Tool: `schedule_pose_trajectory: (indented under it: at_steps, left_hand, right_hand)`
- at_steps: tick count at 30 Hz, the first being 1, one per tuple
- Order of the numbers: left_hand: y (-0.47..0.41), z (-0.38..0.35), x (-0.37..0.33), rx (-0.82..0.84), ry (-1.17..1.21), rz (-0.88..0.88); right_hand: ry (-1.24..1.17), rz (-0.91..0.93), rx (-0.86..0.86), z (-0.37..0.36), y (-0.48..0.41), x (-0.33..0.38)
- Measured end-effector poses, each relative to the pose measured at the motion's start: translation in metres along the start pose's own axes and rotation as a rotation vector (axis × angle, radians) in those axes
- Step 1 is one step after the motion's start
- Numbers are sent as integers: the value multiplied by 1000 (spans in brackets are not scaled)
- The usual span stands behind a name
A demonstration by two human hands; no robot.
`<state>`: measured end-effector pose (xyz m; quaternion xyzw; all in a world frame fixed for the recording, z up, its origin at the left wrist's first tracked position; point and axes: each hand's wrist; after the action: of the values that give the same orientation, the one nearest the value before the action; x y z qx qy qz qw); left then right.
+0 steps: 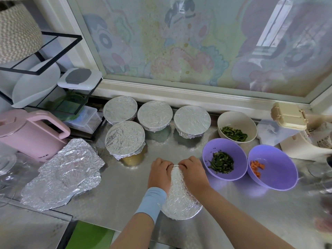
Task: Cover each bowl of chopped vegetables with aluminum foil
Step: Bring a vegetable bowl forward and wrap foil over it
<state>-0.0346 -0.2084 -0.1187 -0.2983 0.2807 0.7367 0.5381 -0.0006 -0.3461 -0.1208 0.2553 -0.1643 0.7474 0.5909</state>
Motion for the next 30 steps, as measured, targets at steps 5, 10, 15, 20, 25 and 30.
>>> schedule_pose_trajectory:
  at_steps: [5, 10, 15, 20, 25, 30]
  left_hand:
    - [5, -2, -2, -53, 13, 55]
    - [15, -1, 3, -141, -44, 97]
    - [10, 5, 2, -130, -19, 63]
    - [-5, 1, -5, -4, 58, -9]
    - [-5, -3, 0, -19, 84, 34]
    - [7, -5, -1, -96, 47, 101]
  right_hand:
    - [-46, -10, 42, 3, -8, 0]
    - [18, 186, 93, 8, -18, 7]
    - [107, 142, -38, 10, -10, 2]
    - [132, 118, -71, 13, 0, 4]
    - [46, 82, -77, 4, -1, -5]
    - [64, 173, 37, 6, -11, -3]
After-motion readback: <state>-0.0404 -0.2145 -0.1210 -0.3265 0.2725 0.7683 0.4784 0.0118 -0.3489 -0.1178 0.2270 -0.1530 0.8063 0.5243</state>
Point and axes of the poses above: each hand's wrist, its own y-axis away from the middle knuckle, its own z-axis out of the back of the hand, x = y × z, and after that the axes turned 4 degrees about y, right-handed
